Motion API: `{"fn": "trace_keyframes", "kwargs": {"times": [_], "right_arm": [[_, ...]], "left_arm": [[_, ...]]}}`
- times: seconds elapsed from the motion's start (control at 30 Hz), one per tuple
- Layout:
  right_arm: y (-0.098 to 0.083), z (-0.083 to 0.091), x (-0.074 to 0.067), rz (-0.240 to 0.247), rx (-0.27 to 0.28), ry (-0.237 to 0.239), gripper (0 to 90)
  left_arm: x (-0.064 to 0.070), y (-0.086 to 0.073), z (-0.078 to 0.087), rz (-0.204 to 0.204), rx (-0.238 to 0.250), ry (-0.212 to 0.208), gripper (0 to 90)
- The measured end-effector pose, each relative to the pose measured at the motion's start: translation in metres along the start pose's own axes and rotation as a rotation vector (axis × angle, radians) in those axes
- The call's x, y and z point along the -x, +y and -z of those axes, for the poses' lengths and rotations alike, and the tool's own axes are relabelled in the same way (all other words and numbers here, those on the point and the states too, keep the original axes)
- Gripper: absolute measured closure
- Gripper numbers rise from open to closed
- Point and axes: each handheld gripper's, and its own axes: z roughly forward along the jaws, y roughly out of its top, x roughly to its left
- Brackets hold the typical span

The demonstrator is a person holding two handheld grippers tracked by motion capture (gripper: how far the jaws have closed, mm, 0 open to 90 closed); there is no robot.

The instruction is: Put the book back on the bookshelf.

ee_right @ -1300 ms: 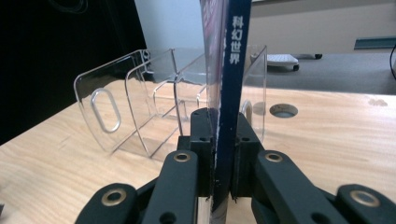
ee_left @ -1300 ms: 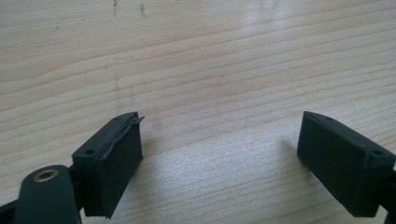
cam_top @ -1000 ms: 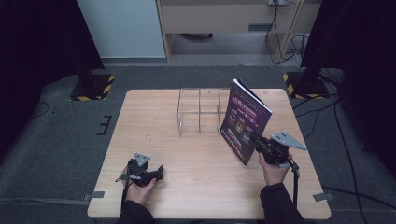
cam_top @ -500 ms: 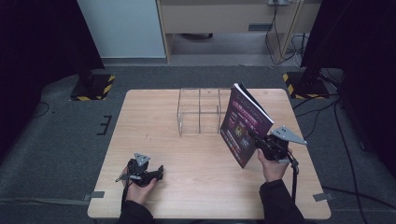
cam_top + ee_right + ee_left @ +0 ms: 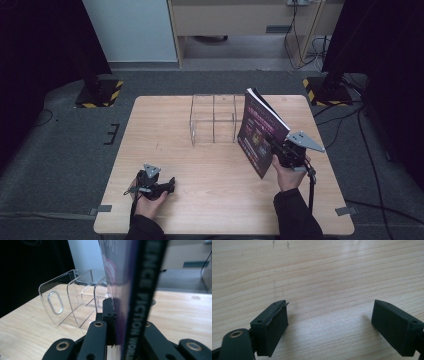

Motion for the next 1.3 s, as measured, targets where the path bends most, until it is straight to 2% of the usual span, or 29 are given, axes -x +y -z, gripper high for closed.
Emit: {"fn": "trace_keyframes", "kwargs": {"times": [0.07,0.27,0.3,0.37,0.4,0.43,0.47,0.53,0.57,0.7,1.0,1.3], "right_arm": [[0.004,-0.006,-0.003,0.023,0.002,-0.015,84.2],[0.013,-0.019,-0.004,0.023,0.024,-0.027,84.3],[0.018,-0.027,-0.004,0.039,0.038,-0.045,84.3],[0.02,-0.03,-0.004,0.038,0.038,-0.052,84.3],[0.024,-0.039,-0.003,0.04,0.039,-0.066,84.3],[0.024,-0.039,-0.003,0.04,0.039,-0.066,84.3],[0.025,-0.047,-0.002,0.039,0.039,-0.077,84.2],[0.026,-0.05,-0.001,0.04,0.039,-0.081,84.2],[0.026,-0.059,0.001,0.043,0.035,-0.092,84.3],[0.025,-0.071,0.003,0.038,0.024,-0.108,84.2],[0.018,-0.081,0.003,0.028,0.044,-0.149,84.2],[0.016,-0.077,0.001,0.03,0.042,-0.152,82.7]], "left_arm": [[0.0,0.0,0.0,0.0,0.0,0.0,12.8],[0.0,0.0,0.0,0.001,0.001,0.0,12.7],[0.0,0.0,0.0,0.001,0.001,0.0,12.7],[0.0,0.0,0.0,0.001,0.001,-0.001,12.7],[0.0,0.0,0.0,0.001,0.001,-0.001,12.7],[0.0,0.0,0.0,0.001,0.001,-0.001,12.7],[0.0,0.0,0.0,0.0,0.0,-0.001,12.7],[0.0,0.0,0.0,0.0,0.001,-0.002,12.7],[0.0,0.0,0.0,-0.001,0.0,-0.001,12.6],[0.0,0.0,0.0,-0.001,0.0,-0.001,12.6],[0.0,0.0,0.0,-0.001,0.0,-0.001,12.6],[0.0,0.0,0.0,-0.002,0.0,-0.001,12.6]]}}
